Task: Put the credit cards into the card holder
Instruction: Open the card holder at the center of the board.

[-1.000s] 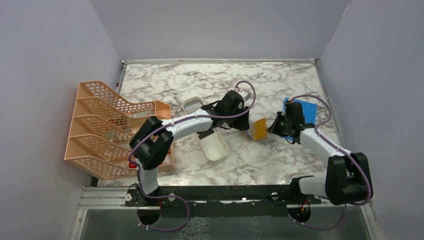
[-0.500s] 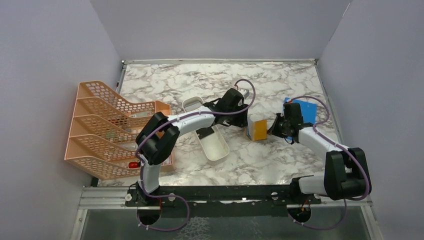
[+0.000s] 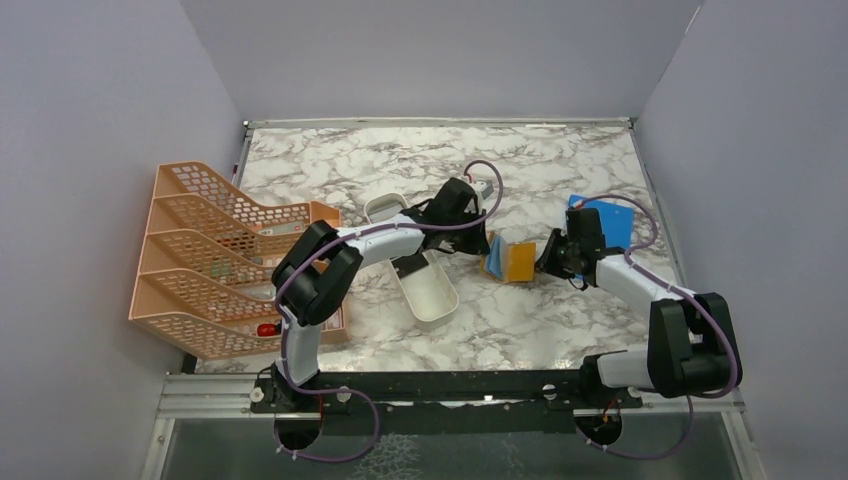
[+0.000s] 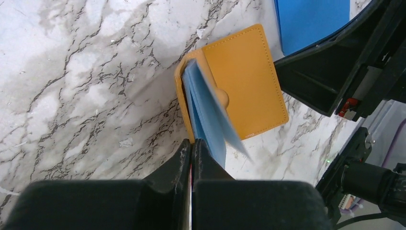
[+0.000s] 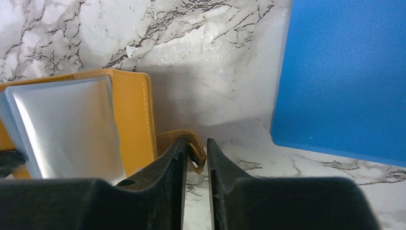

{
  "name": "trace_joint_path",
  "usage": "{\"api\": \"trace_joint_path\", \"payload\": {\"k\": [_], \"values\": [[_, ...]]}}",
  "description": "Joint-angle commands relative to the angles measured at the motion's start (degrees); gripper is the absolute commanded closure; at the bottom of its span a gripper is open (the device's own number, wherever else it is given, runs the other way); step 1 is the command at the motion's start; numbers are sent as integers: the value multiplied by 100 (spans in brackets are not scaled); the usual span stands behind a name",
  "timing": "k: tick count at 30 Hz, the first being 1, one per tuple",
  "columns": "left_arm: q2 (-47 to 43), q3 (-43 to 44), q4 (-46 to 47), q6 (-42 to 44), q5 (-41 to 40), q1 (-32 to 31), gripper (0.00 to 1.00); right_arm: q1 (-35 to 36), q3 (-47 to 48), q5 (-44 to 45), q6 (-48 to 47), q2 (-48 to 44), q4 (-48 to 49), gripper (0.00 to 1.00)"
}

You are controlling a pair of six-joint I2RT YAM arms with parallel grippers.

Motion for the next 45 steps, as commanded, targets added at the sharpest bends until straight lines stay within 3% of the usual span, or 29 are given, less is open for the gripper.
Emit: {"api": "trace_joint_path", "payload": {"k": [1, 7, 15, 18, 29, 33, 38, 45], "values": [[-36, -69, 257, -139, 515, 45, 100, -45, 187, -55, -4, -154, -299, 68], [-278, -104, -37, -493, 137, -19, 100, -45, 645, -246, -35, -1137, -956, 50], [-452, 162, -685, -841, -351, -175, 100, -37, 473, -1826, 211, -1674, -470, 35], [-508, 476, -955, -740, -575, -247, 100, -37, 304, -2068, 334, -1603, -165, 35], [-736, 325, -662, -1030, -93, -271, 100, -37, -296, -2615, 523, -822, 866, 41], [-781, 216, -471, -1182, 137, -265, 100, -37, -438, -2171, 590, -541, 811, 38], [-984, -112, -272, -1191, 243, -262, 100, -37, -662, -1622, 550, -363, 979, 45], [-841, -181, -386, -1029, 10, -219, 100, -37, -647, -1908, 539, -571, 932, 47]]}}
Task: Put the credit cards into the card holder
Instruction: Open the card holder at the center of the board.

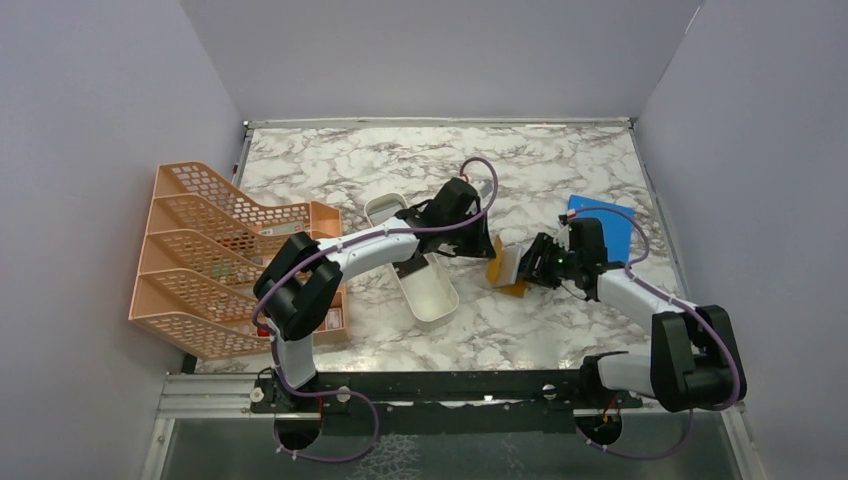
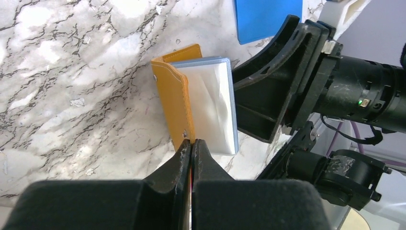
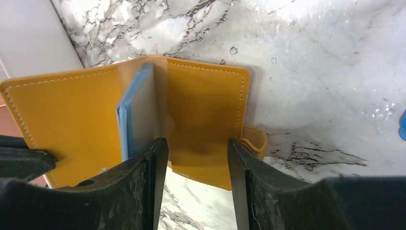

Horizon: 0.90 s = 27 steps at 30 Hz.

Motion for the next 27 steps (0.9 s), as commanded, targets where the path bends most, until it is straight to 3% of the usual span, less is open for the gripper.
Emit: {"api": "trace_joint_path", "payload": {"k": [1, 10, 27], "values": [[-97, -89, 120, 99, -70, 35, 100, -37, -12, -16, -23, -375, 121, 46], [33, -161, 29, 217, -278, 140, 100, -37, -47, -335, 110, -777, 100, 51], [95, -349, 133, 271, -177, 266, 100, -37, -207, -647, 301, -364, 679, 52]]}}
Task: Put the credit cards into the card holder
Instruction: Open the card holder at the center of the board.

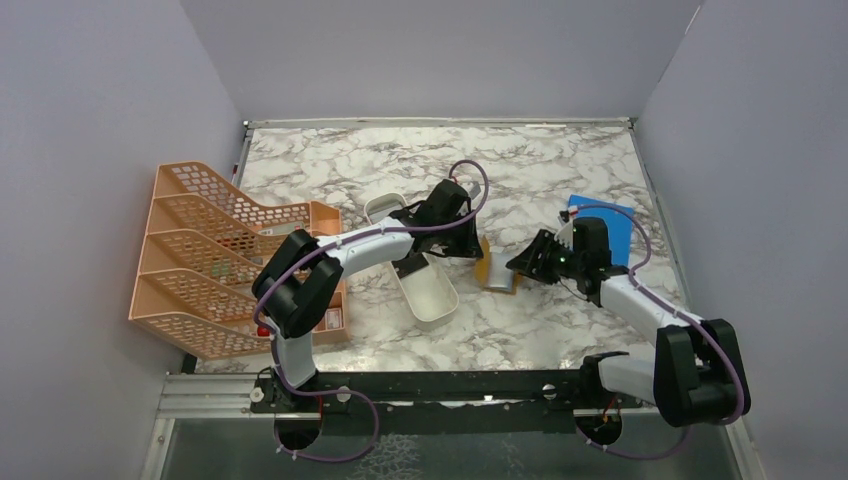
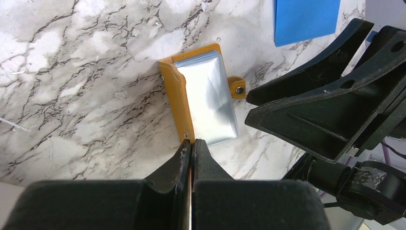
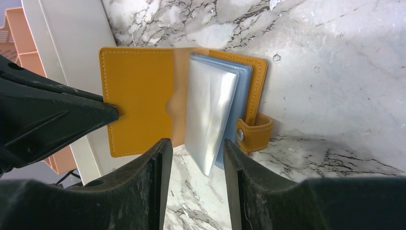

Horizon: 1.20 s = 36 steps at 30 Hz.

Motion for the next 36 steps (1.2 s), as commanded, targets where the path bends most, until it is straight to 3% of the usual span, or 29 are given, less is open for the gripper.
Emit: {"api": "trace_joint_path", "payload": {"k": [1, 5, 11, 24, 31, 34, 36], "values": [[87, -86, 184, 65, 15, 35, 100, -37, -112, -243, 175, 99, 389, 52], [121, -87, 214, 60, 53, 43, 100, -37, -165, -288, 359, 358, 582, 47], [150, -86, 237, 81, 82, 51, 100, -37, -257, -454, 552, 571, 977, 47], [252, -148, 447, 8, 286, 61, 100, -37, -314, -1015, 686, 580, 1538, 64], [366, -429, 1050, -438, 784, 105, 100, -37, -565, -1752, 810, 349, 2442, 49], [423, -431, 1012, -460, 738, 104, 90, -37, -605, -1667, 802, 456, 2542, 50], [416, -461, 989, -462, 698, 104, 88, -37, -672, -1699, 861, 621, 2798, 57]]}}
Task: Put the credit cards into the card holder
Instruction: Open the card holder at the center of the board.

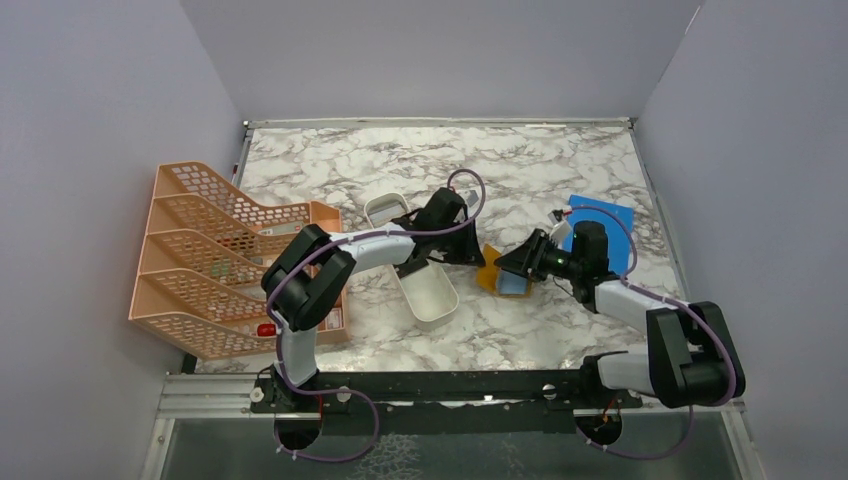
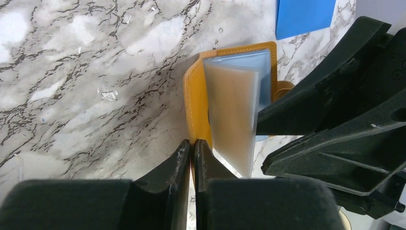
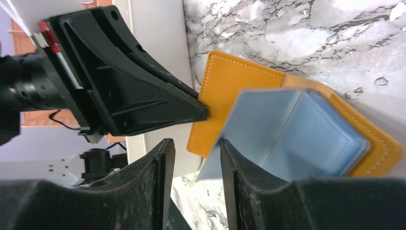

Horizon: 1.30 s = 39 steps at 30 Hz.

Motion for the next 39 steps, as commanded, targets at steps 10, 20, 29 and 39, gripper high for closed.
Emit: {"api": "trace_joint_path", "payload": {"k": [10, 20, 29, 39], "values": [[49, -263, 163, -112, 82, 12, 86, -37, -338, -329, 328, 858, 1752, 81], [35, -259, 117, -41, -31, 6, 83, -37, -138, 500, -464, 1173, 547, 60], [-119, 156, -308, 331, -220, 13, 72, -28, 61, 655, -760, 1161, 142, 48], [-332, 777, -986, 799, -424, 30, 66, -28, 97, -118, -404, 1295, 776, 42]]}}
